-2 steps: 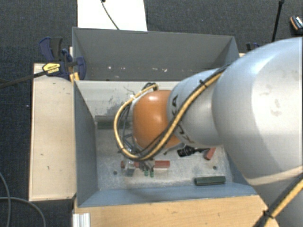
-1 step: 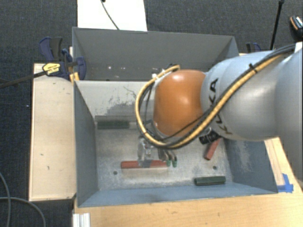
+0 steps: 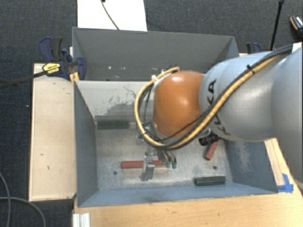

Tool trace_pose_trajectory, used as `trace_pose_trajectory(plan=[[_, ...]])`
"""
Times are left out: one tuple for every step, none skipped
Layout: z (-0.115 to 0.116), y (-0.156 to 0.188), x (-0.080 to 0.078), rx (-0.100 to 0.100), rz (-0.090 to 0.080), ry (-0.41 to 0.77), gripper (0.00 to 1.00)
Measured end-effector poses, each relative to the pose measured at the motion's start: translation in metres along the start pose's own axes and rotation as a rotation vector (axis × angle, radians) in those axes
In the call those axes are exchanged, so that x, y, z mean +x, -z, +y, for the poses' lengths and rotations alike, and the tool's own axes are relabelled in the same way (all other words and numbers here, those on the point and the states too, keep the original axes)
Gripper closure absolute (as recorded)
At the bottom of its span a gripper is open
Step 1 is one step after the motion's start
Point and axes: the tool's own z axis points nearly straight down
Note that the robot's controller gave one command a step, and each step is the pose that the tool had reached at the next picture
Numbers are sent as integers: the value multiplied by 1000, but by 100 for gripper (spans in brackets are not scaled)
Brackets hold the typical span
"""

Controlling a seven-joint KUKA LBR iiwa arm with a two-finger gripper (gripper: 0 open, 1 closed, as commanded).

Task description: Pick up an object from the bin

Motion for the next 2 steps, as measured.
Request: trace_pose_trajectory(plan=[[3,-105,-24,2,6,-58,0],[4,-101,-25,0,0,-63,100]])
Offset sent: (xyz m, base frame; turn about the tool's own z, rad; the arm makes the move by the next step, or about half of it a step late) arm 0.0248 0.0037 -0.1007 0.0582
